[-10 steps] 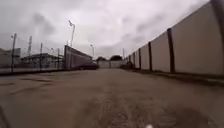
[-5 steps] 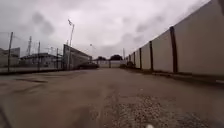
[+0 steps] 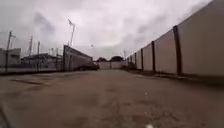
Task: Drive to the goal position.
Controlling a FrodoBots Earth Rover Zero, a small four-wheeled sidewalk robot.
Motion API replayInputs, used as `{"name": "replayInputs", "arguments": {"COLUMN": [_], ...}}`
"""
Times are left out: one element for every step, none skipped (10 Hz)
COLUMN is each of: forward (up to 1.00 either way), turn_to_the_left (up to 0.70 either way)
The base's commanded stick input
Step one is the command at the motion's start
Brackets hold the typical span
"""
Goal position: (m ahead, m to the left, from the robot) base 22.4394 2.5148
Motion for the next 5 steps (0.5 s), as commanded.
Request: {"name": "replayInputs", "arguments": {"forward": [0.70, 0.70, 0.70, 0.70, 0.70], "turn_to_the_left": [0.00, 0.00, 0.00, 0.00, 0.00]}}
